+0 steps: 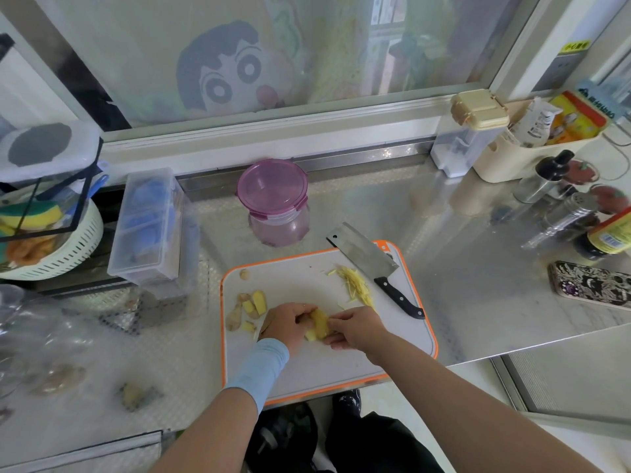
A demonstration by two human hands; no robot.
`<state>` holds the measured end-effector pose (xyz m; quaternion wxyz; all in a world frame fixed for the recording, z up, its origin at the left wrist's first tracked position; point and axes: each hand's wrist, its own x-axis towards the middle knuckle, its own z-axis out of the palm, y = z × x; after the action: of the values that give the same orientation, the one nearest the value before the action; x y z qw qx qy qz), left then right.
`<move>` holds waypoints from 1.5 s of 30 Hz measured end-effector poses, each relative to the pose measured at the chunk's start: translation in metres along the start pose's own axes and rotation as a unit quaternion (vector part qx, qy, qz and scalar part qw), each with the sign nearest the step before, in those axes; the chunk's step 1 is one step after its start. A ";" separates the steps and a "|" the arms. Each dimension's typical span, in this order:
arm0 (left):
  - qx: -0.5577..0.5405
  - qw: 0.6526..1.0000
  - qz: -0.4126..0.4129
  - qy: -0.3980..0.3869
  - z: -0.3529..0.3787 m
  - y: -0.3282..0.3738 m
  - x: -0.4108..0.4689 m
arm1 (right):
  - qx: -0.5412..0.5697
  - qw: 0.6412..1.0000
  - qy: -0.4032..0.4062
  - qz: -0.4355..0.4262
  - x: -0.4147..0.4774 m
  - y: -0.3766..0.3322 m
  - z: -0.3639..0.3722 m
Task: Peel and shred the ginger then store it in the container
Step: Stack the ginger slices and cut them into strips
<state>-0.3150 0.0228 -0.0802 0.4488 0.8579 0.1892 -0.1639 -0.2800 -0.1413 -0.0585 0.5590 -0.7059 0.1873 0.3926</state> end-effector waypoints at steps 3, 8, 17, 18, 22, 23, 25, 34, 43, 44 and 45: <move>-0.016 0.999 0.007 0.029 0.000 -0.001 -0.002 | -0.009 1.000 0.029 -0.007 -0.001 0.000 0.004; -0.093 0.993 -0.015 0.074 -0.003 -0.007 -0.008 | -0.045 0.996 0.073 -0.013 0.000 0.000 0.011; -0.128 0.991 -0.016 0.043 -0.005 -0.011 -0.006 | -0.114 0.988 0.101 -0.016 -0.004 -0.008 0.018; -0.121 0.992 -0.015 0.035 -0.004 -0.010 -0.005 | -0.120 0.987 0.102 -0.016 -0.004 -0.008 0.018; -0.076 0.996 0.022 0.043 -0.002 -0.002 -0.003 | -0.131 0.986 0.105 -0.012 -0.003 -0.009 0.019; -0.047 0.997 0.038 0.045 -0.001 -0.001 -0.003 | -0.129 0.986 0.104 -0.011 -0.002 -0.009 0.019; 0.045 0.993 0.090 0.055 0.002 -0.002 -0.001 | -0.135 0.985 0.103 -0.007 -0.002 -0.009 0.020; 0.229 0.948 0.221 0.004 0.011 -0.020 0.002 | -0.223 0.972 0.079 0.010 -0.004 -0.012 0.008; 0.239 0.947 0.213 0.025 0.015 -0.016 -0.008 | -0.253 0.959 0.123 -0.022 -0.004 -0.004 0.011; 0.232 0.950 0.208 0.035 0.016 -0.017 -0.009 | -0.249 0.959 0.135 -0.025 -0.004 -0.002 0.014; 0.223 0.952 0.203 0.045 0.017 -0.018 -0.010 | -0.243 0.958 0.147 -0.028 -0.005 0.001 0.015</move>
<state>-0.3345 0.0160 -0.0979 0.2608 0.9629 -0.0100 -0.0687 -0.2889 -0.1281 -0.0567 0.3478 -0.8753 0.1460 0.3024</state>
